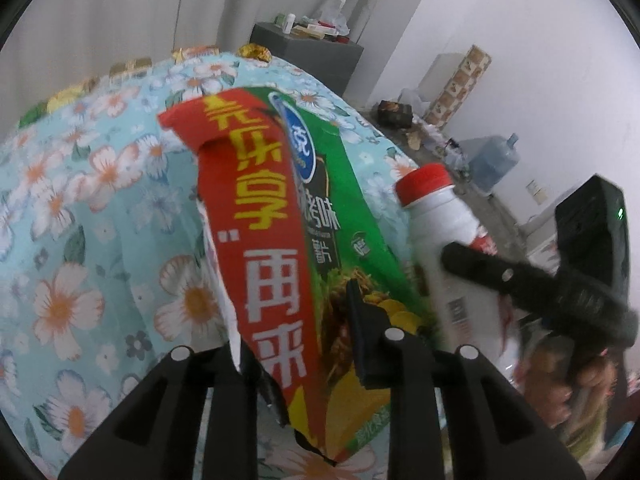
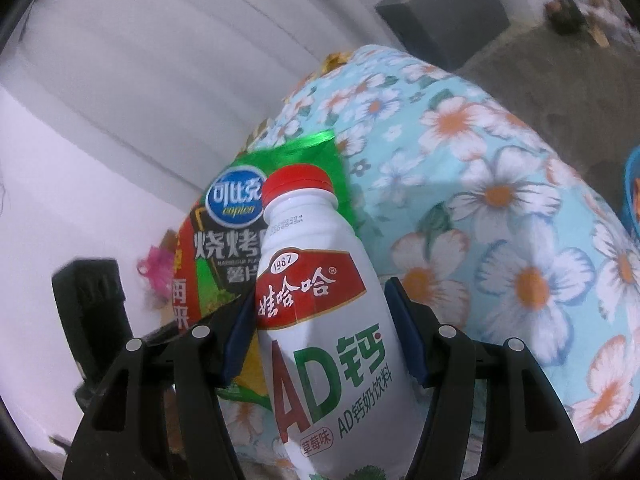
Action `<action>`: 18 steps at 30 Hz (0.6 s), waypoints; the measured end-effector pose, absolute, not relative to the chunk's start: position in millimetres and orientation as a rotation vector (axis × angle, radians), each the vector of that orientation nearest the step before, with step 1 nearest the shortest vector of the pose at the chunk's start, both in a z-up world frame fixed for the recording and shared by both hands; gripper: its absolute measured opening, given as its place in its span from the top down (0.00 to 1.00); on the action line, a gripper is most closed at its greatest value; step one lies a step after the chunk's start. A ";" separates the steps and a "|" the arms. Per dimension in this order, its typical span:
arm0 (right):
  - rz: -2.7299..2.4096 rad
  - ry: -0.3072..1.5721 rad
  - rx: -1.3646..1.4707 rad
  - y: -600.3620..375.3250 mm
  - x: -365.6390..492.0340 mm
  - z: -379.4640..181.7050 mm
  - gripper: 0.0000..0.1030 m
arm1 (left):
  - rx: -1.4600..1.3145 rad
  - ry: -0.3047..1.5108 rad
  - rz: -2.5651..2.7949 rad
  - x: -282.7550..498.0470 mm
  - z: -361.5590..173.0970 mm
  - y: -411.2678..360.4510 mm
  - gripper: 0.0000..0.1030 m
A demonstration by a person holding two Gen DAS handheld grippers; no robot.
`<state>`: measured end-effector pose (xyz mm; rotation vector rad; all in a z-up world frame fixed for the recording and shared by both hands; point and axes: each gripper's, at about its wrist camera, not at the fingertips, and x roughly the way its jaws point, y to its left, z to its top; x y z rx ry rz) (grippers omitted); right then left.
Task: Collect trash
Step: 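Lift the bottle and green chip bag and carry them toward the wastebasket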
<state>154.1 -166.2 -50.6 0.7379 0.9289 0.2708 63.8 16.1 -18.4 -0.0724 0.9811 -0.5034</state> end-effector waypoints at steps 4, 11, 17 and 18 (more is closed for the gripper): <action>0.224 0.919 0.789 -182.5 147.4 -50.9 0.43 | 0.034 0.946 -0.457 60.8 -17.3 5.4 0.81; 0.179 0.950 0.844 -194.4 144.1 -56.1 0.41 | 0.147 0.912 -0.419 58.1 -23.8 -8.1 0.81; 0.152 0.985 0.817 -198.9 141.1 -52.0 0.36 | 0.191 0.898 -0.417 56.7 -27.3 -13.5 0.81; 0.153 1.000 0.809 -198.0 141.1 -51.7 0.36 | 0.196 0.894 -0.416 56.0 -27.0 -14.6 0.81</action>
